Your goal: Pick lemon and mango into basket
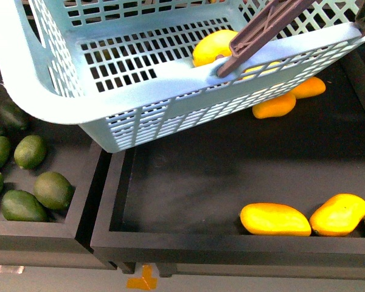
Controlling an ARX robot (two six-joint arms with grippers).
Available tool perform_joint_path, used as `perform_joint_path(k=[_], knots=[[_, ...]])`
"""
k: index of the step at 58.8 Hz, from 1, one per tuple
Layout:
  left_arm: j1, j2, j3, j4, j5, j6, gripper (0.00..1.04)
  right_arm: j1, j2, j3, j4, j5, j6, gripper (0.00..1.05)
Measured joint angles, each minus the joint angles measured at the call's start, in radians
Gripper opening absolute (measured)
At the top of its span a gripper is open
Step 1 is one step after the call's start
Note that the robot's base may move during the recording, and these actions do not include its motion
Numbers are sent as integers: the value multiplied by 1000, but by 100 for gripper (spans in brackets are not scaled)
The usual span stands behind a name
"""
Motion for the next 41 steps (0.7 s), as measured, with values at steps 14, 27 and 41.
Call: perform_joint_path(k=[14, 27, 41], knots=[[-5, 0, 0, 0, 7, -4, 5, -48, -128, -266, 90, -55, -150, 16], [-3, 0, 0, 0, -2, 5, 5, -50, -242, -396, 116, -56, -171, 2], [-3, 0, 0, 0, 0, 2, 5, -50, -386, -521, 95, -56, -173, 2]])
